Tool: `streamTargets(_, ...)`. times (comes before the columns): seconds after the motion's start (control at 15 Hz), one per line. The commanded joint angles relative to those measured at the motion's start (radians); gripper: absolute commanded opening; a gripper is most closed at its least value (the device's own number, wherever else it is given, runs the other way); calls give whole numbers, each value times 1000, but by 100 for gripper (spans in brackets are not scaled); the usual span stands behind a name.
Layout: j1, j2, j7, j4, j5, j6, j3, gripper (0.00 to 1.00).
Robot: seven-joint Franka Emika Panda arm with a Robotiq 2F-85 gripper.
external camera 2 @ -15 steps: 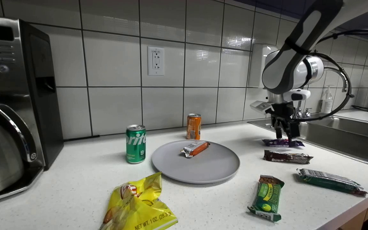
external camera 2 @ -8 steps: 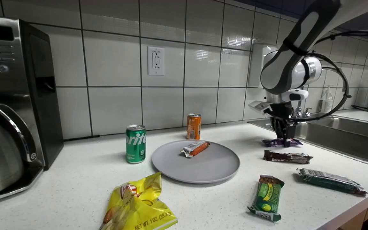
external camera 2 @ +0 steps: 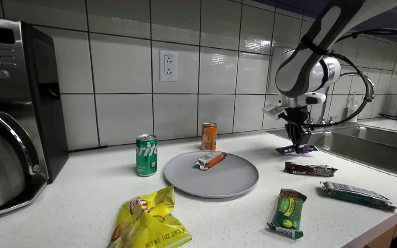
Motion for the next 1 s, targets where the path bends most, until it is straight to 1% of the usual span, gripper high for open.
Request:
streamTargets(0.0,20,-81,-14,-33,4,-19,25,5)
streamTargets(0.27,41,-153,-35,-54,4,-24,57,4)
streamTargets(0.53,39,-215,-79,-86,16,-25,99,4)
streamTargets(0.93,45,-238,-146,-107,18,-28,149,4)
